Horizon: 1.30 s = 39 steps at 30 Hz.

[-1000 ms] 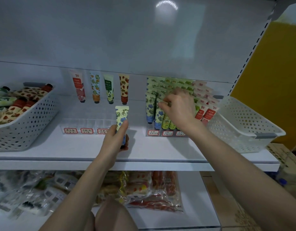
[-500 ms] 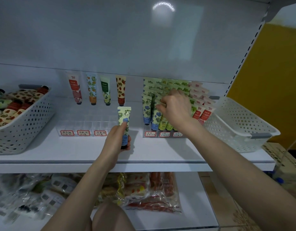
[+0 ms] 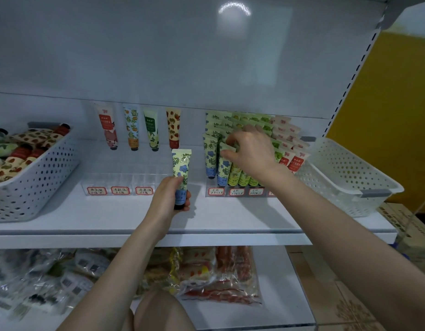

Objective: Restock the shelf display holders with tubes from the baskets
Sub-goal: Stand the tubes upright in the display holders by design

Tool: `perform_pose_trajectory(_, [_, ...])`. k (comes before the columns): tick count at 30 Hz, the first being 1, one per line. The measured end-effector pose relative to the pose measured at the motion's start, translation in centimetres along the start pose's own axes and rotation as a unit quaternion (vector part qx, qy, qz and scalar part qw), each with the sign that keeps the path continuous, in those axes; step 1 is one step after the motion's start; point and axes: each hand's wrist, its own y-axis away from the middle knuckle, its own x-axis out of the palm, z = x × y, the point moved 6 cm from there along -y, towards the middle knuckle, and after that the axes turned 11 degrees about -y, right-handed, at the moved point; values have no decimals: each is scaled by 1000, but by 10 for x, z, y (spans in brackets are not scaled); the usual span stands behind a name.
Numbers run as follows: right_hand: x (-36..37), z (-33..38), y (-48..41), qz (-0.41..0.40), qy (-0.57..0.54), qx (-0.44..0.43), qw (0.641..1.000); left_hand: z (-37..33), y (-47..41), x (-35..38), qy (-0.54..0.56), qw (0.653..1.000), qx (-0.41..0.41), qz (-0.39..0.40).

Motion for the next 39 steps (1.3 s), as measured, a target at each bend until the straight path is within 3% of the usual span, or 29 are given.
perform_pose_trajectory(33, [2,0,-8,16,-22,-13,1000,-1,3,3,-2,1000,-2,2])
perform_pose_trajectory(39, [-1,-2,-12,-10,-26,-21,999,-5,5,2,-7,1000,17,3])
